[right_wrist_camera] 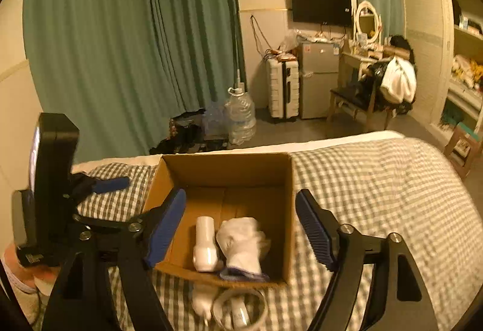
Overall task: Organize objects
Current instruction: 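Carry the bottle with the left tool into the box while the right tool drops the glove in, then withdraw both open tools from the box back to the remaining items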
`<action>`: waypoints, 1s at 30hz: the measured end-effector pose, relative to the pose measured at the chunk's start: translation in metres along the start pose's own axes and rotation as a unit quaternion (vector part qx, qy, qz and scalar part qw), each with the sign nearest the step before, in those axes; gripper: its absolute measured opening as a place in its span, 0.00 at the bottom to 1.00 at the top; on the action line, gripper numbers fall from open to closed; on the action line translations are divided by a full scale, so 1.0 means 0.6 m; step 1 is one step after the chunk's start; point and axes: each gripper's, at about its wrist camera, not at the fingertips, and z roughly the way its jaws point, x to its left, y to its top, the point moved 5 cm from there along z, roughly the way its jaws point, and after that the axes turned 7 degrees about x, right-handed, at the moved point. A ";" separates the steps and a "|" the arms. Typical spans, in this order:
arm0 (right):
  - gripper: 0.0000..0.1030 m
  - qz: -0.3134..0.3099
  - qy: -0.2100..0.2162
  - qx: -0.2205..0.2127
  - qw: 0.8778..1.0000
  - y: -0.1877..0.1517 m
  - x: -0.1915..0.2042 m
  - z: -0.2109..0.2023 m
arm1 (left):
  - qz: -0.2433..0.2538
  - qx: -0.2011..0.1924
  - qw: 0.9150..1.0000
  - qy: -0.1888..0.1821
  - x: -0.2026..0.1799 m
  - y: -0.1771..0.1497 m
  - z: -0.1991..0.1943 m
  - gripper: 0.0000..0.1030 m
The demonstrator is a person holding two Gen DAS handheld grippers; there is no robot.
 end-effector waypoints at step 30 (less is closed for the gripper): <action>0.89 0.004 -0.017 0.186 0.982 -0.318 0.043 0.040 | -0.062 0.099 0.992 0.048 -0.031 -0.334 0.040 0.98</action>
